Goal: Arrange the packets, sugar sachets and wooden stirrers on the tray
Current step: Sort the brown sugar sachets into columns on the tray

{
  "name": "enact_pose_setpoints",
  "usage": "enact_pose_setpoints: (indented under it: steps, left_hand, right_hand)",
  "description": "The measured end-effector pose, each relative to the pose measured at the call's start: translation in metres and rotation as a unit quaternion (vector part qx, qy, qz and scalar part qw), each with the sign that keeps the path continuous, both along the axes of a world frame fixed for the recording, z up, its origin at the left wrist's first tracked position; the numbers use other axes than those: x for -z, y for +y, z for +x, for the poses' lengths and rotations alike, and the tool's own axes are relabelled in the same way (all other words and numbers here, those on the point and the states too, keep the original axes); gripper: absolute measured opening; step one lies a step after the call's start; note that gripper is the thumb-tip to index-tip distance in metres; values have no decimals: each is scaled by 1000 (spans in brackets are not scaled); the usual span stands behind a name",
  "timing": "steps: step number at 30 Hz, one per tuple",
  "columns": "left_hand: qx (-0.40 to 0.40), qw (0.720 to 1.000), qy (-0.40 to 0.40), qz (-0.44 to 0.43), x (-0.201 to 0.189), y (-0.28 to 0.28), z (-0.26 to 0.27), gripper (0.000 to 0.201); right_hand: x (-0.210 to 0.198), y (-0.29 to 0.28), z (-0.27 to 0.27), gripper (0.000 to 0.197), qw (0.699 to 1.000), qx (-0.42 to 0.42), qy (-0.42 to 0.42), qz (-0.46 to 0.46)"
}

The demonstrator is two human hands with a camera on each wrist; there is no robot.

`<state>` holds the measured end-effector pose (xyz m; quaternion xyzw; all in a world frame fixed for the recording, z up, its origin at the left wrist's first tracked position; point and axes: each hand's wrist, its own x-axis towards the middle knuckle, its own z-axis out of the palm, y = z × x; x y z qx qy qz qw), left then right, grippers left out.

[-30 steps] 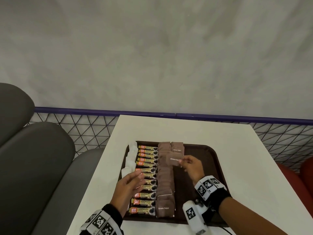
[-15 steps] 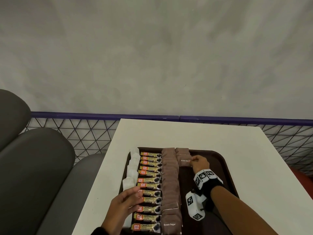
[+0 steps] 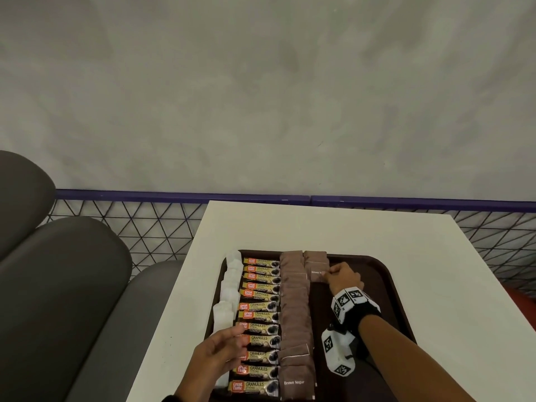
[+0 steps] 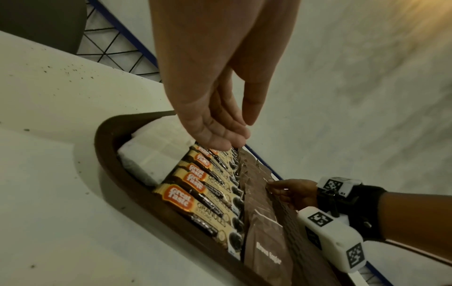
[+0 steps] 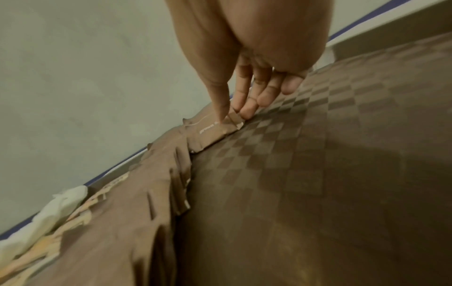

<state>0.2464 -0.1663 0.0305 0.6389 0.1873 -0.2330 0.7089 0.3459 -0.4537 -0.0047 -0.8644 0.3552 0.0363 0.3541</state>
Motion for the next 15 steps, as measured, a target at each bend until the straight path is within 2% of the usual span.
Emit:
enact_pose_setpoints:
  steps: [4,7,12,15]
  left_hand:
    - [29,999,14,8,-1,-2,-13,17]
    - [71,997,34,8,0,-4,-31,19]
    - [178,982,48,45,4,-11,-72,22]
    - [278,956,37,86,8,-13,-93,20]
  right_hand:
    - [-7,-4,-15,35,999,-3,-36,17]
    - [-16,-4,-43,30,996,-11,-83,36]
    - [-23,-6,-118,25,983,-104,-132,76]
    - [-32,-7,-170,24,971,-178,-139,80]
